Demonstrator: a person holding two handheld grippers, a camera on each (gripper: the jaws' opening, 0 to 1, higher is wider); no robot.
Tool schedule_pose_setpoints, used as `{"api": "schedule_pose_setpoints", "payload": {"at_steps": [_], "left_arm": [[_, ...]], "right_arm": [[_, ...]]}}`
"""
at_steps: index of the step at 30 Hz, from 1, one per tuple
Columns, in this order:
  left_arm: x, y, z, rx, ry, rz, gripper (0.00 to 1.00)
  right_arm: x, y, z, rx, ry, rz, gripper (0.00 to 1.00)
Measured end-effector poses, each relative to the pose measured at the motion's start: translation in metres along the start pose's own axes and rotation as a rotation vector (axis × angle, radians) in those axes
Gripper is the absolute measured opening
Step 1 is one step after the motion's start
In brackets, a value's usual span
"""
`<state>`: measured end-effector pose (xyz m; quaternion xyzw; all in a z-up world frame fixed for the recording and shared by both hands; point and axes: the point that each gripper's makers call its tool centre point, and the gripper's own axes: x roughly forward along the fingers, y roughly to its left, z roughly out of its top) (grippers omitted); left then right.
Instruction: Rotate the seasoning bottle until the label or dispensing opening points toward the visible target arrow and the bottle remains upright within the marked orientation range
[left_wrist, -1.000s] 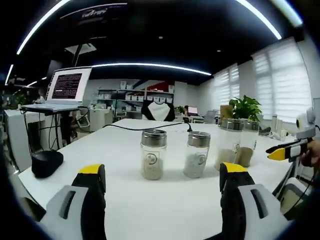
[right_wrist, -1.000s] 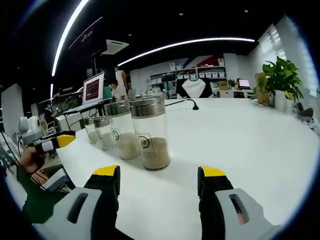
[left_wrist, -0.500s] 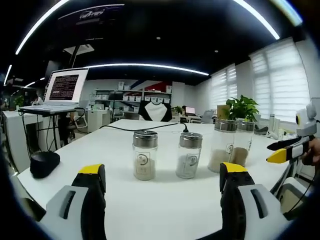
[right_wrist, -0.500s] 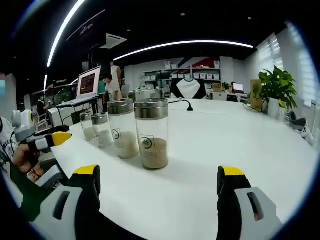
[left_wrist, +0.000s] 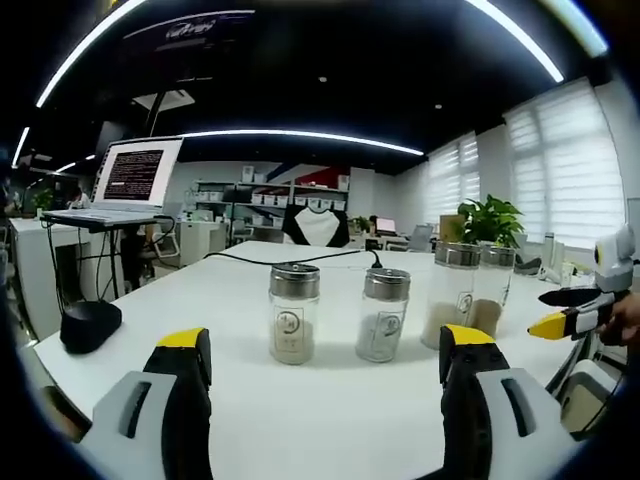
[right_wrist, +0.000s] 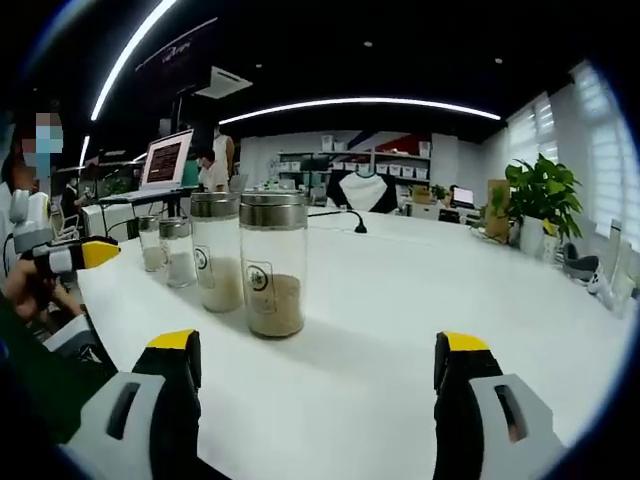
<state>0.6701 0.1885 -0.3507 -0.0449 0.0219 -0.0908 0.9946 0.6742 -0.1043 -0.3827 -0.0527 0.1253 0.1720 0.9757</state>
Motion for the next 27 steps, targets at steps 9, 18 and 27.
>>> {"api": "schedule_pose_setpoints", "payload": {"at_steps": [9, 18, 27], "left_arm": [[0.006, -0.006, -0.006, 0.001, 0.014, -0.006, 1.00], [0.006, 0.001, -0.011, -0.005, 0.023, -0.001, 1.00], [0.006, 0.002, -0.009, -0.002, 0.023, 0.002, 1.00]], "right_arm": [[-0.001, 0.020, 0.008, 0.005, -0.022, 0.083, 1.00], [-0.002, 0.027, 0.013, 0.007, -0.041, 0.098, 1.00], [0.000, 0.030, 0.013, 0.020, -0.038, 0.112, 1.00]]}}
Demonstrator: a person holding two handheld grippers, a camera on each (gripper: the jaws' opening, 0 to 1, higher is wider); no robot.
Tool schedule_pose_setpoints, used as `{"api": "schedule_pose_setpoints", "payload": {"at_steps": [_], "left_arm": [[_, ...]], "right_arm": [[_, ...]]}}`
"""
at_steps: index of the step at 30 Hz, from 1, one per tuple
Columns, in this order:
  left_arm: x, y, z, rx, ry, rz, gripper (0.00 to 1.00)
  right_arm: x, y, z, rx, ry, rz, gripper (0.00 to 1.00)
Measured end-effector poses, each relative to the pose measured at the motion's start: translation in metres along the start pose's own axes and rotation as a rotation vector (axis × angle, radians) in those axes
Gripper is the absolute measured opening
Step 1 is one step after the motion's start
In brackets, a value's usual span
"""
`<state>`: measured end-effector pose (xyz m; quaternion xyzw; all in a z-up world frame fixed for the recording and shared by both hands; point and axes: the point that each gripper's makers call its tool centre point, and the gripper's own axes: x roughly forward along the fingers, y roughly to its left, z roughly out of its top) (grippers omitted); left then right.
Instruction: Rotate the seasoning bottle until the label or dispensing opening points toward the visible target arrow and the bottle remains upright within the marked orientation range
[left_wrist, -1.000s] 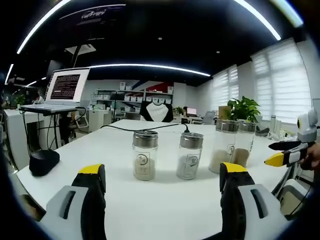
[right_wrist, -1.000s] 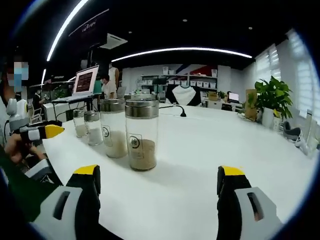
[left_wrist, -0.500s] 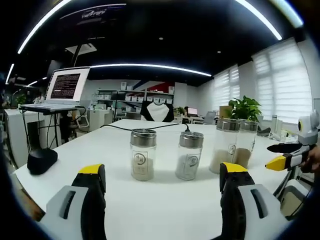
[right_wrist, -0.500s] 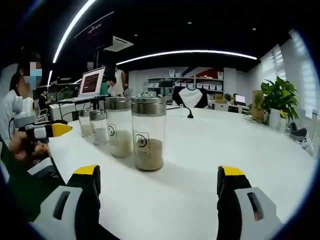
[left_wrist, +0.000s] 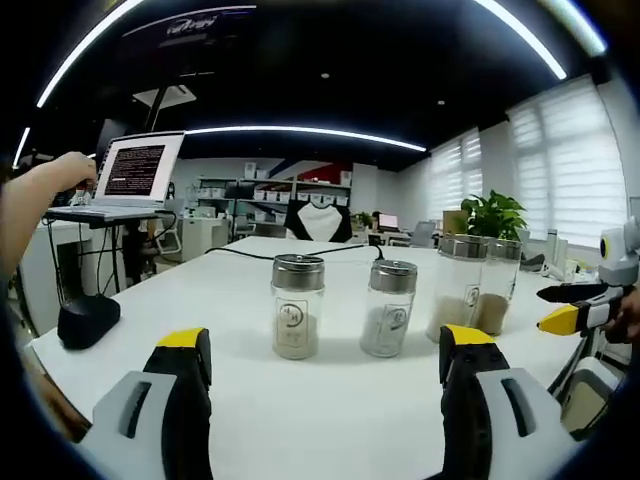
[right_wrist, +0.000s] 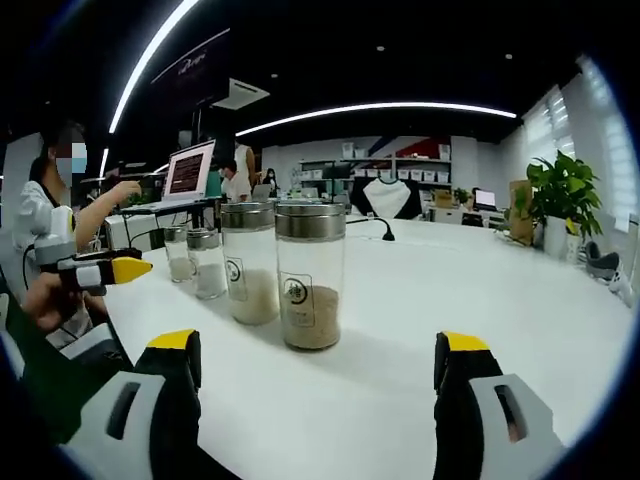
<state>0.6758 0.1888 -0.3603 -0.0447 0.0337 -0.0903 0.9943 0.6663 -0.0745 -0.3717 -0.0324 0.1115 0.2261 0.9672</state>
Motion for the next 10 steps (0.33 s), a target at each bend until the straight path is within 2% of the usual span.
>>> {"api": "schedule_pose_setpoints", "payload": {"at_steps": [10], "left_arm": [[0.0015, -0.0055, -0.0028, 0.000, 0.011, -0.017, 1.00]], "right_arm": [[0.0002, -0.0029, 0.0003, -0.005, 0.003, -0.008, 1.00]]}}
